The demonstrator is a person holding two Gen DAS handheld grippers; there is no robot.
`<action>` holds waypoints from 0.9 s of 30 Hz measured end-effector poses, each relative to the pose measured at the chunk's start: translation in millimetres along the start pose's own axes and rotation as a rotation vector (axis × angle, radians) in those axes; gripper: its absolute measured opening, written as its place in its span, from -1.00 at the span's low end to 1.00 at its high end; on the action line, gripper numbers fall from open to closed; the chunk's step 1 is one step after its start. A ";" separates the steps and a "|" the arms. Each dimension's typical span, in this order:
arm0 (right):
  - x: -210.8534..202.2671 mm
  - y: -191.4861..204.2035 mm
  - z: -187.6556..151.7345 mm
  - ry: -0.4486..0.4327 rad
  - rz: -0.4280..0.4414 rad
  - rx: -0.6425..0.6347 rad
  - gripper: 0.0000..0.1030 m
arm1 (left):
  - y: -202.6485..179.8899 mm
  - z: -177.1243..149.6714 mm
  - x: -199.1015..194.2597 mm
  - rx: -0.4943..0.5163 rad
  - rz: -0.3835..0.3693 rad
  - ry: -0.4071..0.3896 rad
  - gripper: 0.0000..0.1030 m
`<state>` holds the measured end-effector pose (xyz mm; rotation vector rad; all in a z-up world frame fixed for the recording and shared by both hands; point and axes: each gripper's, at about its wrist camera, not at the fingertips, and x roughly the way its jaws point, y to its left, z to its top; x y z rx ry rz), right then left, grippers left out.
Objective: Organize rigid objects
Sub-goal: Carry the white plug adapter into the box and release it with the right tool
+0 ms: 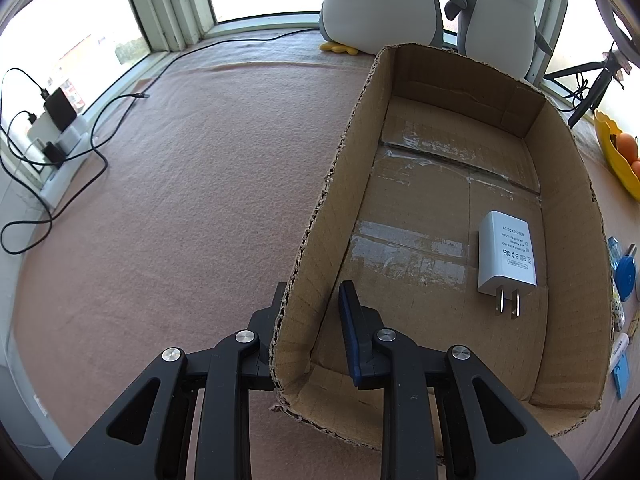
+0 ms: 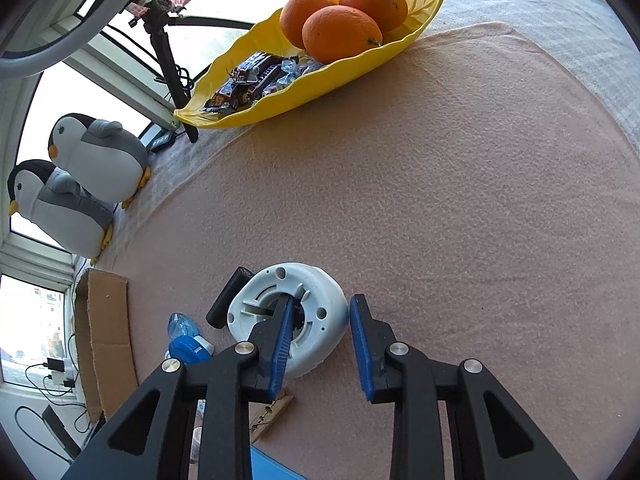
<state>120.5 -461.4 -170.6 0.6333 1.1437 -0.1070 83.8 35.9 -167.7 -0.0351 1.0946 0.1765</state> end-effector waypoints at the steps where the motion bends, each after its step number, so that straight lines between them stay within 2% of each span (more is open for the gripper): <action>1: -0.5 -0.5 -0.6 -0.003 0.003 0.004 -0.50 | 0.0 0.0 0.0 0.000 0.000 0.000 -0.56; 17: -21.9 -1.5 -10.5 -0.057 0.024 0.000 -0.52 | -0.1 0.0 0.0 0.000 0.001 0.000 -0.56; 27: -54.9 57.9 -23.1 -0.112 0.078 -0.135 -0.52 | -0.1 0.0 0.0 -0.001 0.000 0.000 -0.56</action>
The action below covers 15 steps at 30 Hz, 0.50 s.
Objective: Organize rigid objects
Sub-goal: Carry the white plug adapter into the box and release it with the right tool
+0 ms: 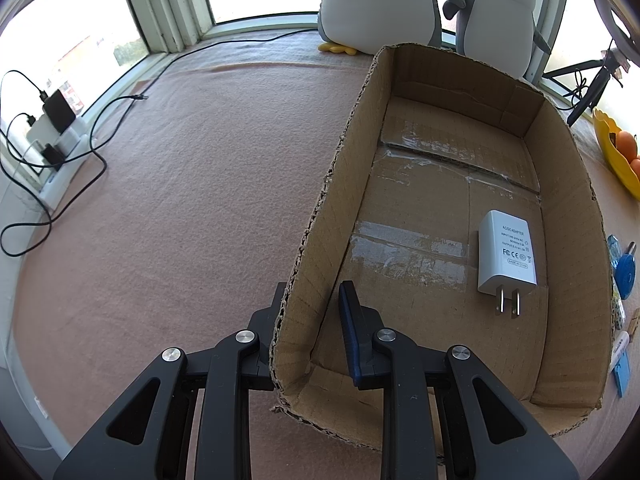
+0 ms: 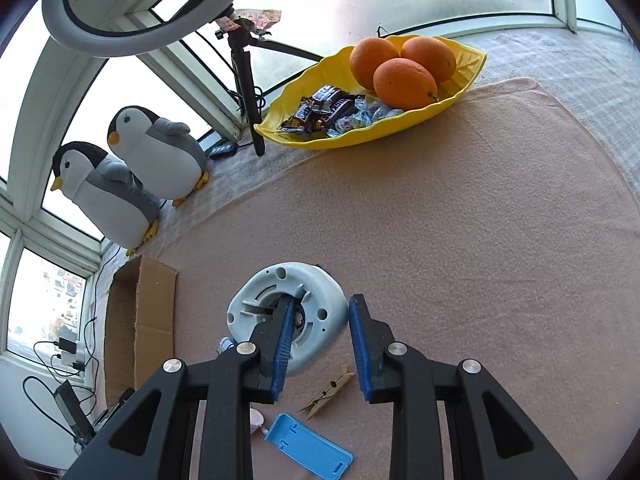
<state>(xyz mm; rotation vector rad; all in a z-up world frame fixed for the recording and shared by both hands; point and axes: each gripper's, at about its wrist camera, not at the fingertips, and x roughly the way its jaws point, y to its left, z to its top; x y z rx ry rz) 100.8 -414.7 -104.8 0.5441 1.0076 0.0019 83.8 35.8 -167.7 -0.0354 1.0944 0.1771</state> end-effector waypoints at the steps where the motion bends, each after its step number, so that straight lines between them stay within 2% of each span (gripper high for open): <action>1: -2.0 8.5 -0.5 -0.002 0.012 -0.016 -0.52 | 0.1 0.0 0.0 0.000 0.000 0.000 -0.56; 9: -4.2 82.1 -5.7 -0.006 0.101 -0.142 -0.52 | 0.3 1.2 -0.3 -0.006 -0.001 -0.001 -0.56; 15: 12.3 132.9 -10.9 0.013 0.157 -0.209 -0.52 | 0.3 2.0 -0.2 -0.007 -0.006 0.000 -0.56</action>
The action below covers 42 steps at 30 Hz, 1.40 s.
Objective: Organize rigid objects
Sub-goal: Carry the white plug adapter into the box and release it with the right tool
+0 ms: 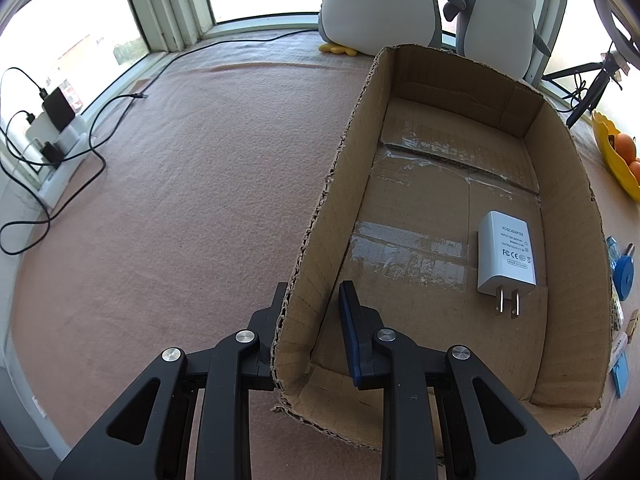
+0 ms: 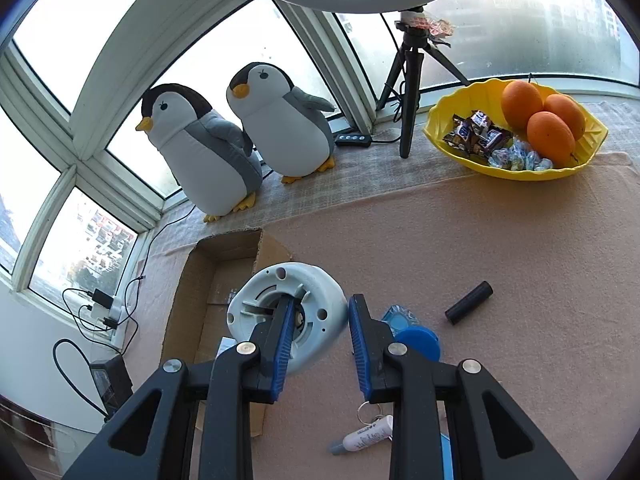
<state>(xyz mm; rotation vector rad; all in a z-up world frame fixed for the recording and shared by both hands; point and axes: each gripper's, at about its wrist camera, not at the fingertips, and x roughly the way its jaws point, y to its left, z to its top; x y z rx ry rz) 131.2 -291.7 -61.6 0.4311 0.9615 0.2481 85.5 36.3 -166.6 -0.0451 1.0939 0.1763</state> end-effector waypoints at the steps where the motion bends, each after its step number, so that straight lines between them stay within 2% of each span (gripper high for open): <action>1: 4.2 8.0 -0.3 0.003 0.009 -0.011 -0.52 | 0.1 0.2 0.1 -0.001 -0.002 0.000 -0.56; 9: 43.1 57.3 -2.9 0.038 0.027 -0.090 -0.52 | 0.8 -0.2 0.9 0.000 -0.007 -0.003 -0.56; 18: 92.1 93.7 -5.1 0.070 -0.038 -0.177 -0.52 | 2.6 -0.9 1.0 -0.007 -0.018 -0.004 -0.56; 29: 124.5 104.3 -6.9 0.107 -0.076 -0.209 -0.52 | 2.6 -1.7 1.4 -0.013 -0.021 -0.003 -0.56; 38: 133.0 109.6 -7.7 0.125 -0.069 -0.216 -0.51 | 2.9 -1.5 1.6 -0.016 -0.020 -0.003 -0.56; 42: 131.4 110.7 -5.9 0.123 -0.031 -0.205 -0.41 | 2.7 -1.5 1.4 -0.016 -0.020 -0.004 -0.56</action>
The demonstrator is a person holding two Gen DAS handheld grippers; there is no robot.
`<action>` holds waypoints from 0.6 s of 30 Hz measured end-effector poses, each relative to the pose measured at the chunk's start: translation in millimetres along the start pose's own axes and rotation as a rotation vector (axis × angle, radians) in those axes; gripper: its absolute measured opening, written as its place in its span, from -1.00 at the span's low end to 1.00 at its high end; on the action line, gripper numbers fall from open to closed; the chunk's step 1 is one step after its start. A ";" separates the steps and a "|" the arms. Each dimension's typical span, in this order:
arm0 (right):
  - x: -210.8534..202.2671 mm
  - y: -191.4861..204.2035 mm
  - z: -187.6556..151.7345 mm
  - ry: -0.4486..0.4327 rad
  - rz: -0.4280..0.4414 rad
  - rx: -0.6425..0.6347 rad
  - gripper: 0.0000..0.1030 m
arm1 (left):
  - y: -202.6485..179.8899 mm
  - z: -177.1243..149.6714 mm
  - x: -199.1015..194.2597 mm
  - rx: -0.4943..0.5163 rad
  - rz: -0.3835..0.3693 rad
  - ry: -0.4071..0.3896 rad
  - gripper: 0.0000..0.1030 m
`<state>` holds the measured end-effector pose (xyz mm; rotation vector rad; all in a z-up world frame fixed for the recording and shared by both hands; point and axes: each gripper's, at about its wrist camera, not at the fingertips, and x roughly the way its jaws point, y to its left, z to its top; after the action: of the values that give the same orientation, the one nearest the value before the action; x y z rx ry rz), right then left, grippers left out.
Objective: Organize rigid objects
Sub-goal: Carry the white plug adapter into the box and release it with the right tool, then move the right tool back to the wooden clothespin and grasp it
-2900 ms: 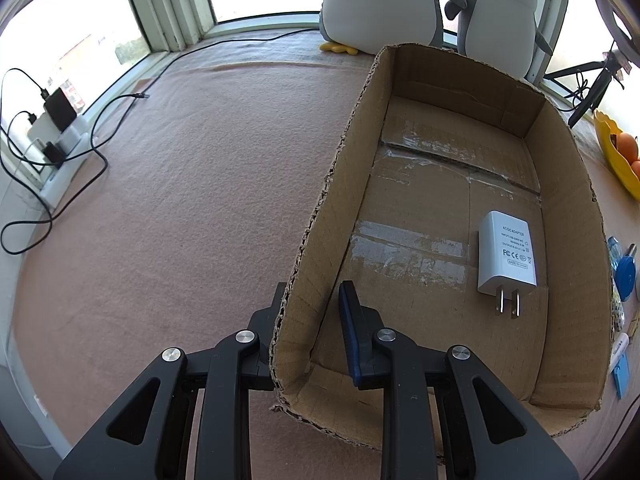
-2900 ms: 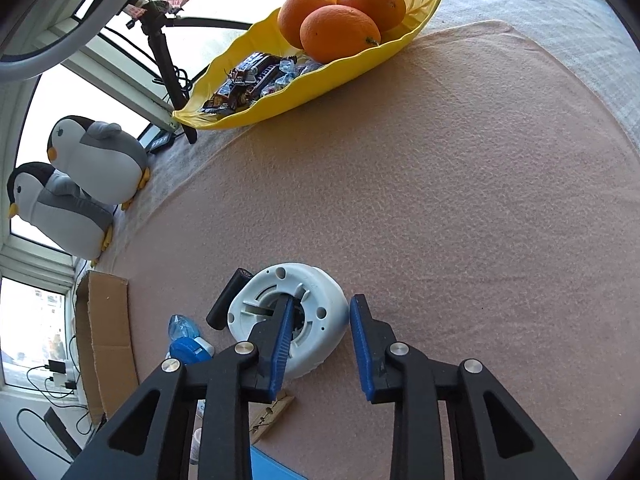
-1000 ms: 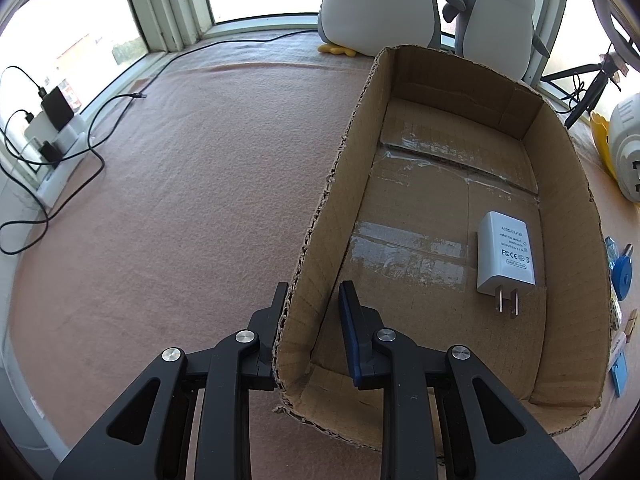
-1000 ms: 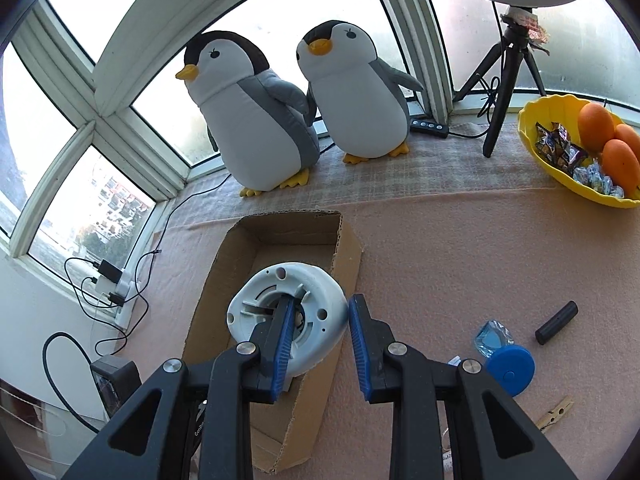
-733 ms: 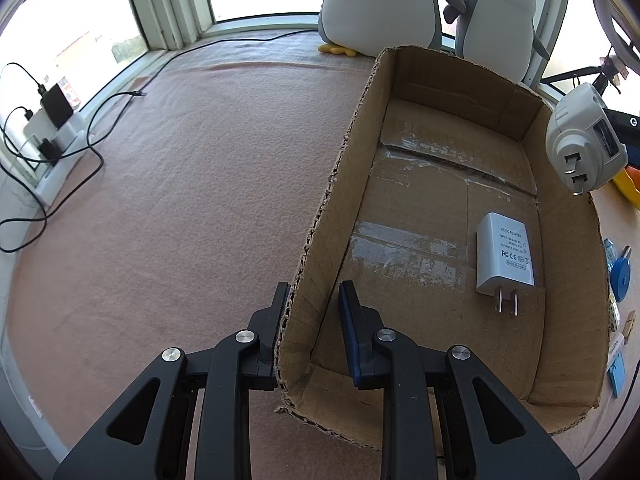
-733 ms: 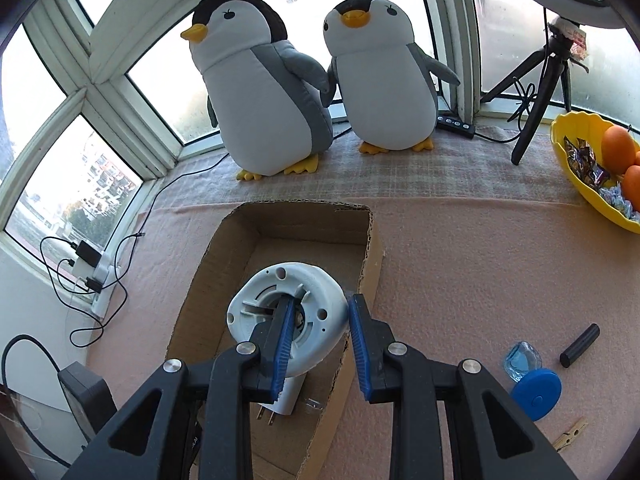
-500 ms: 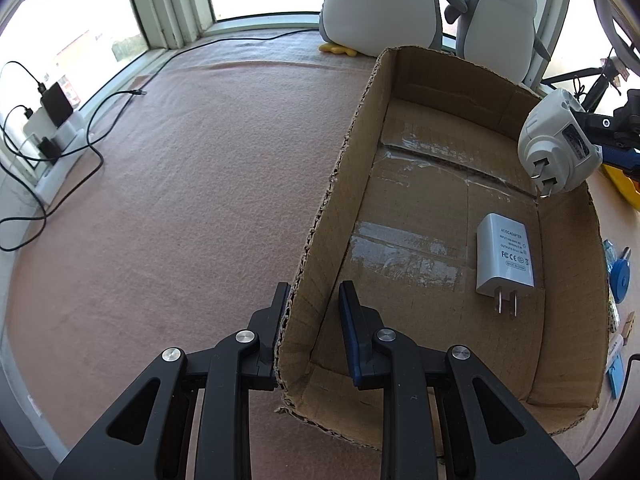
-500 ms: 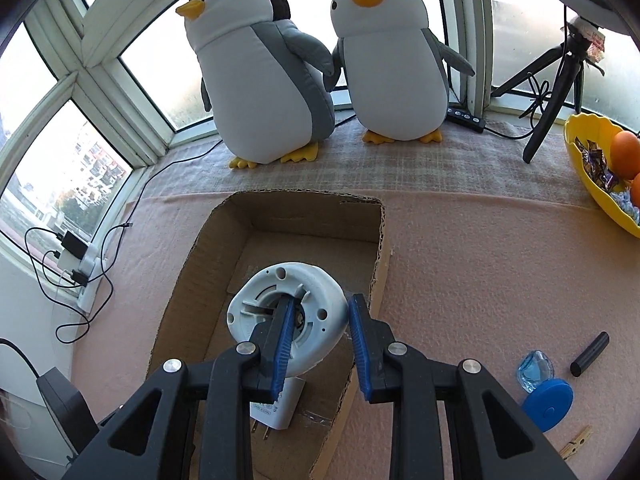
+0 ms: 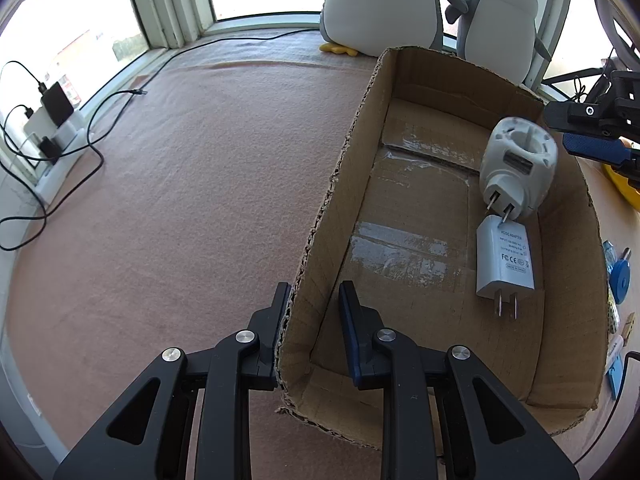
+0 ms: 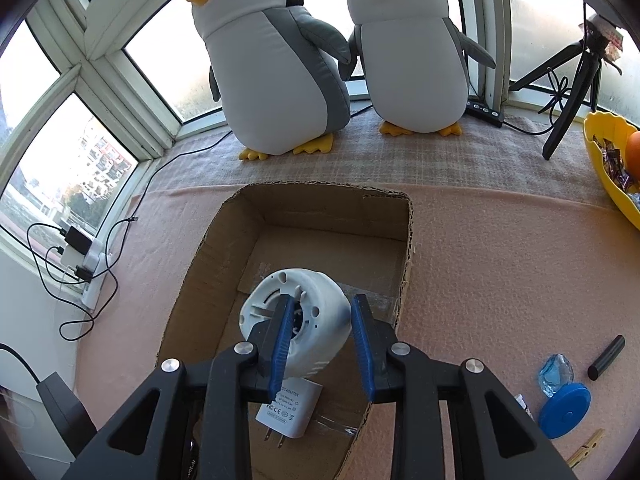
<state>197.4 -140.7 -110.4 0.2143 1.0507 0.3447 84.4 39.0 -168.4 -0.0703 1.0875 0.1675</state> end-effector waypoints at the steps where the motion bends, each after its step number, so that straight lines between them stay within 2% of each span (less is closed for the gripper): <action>1: -1.8 1.7 0.4 -0.008 -0.007 -0.009 -0.33 | -0.2 0.1 0.3 0.001 0.001 0.001 -0.56; 3: -7.1 6.5 0.6 -0.029 -0.024 -0.036 -0.16 | -0.6 -0.2 0.1 0.001 0.003 0.000 -0.56; 5: -12.1 10.1 0.2 -0.041 -0.033 -0.051 -0.11 | -0.7 -0.4 0.2 0.001 0.003 0.000 -0.56; 12: -29.9 6.8 -2.4 -0.052 -0.019 -0.041 -0.09 | -0.9 -0.4 0.3 0.001 0.003 0.000 -0.56; 18: -59.1 -11.6 -11.6 -0.066 -0.015 -0.015 -0.09 | -0.9 -0.4 0.3 0.000 0.003 0.000 -0.56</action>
<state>162.6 -173.6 -72.0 0.2028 0.9835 0.3301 84.3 38.1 -168.9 -0.0686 1.0876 0.1704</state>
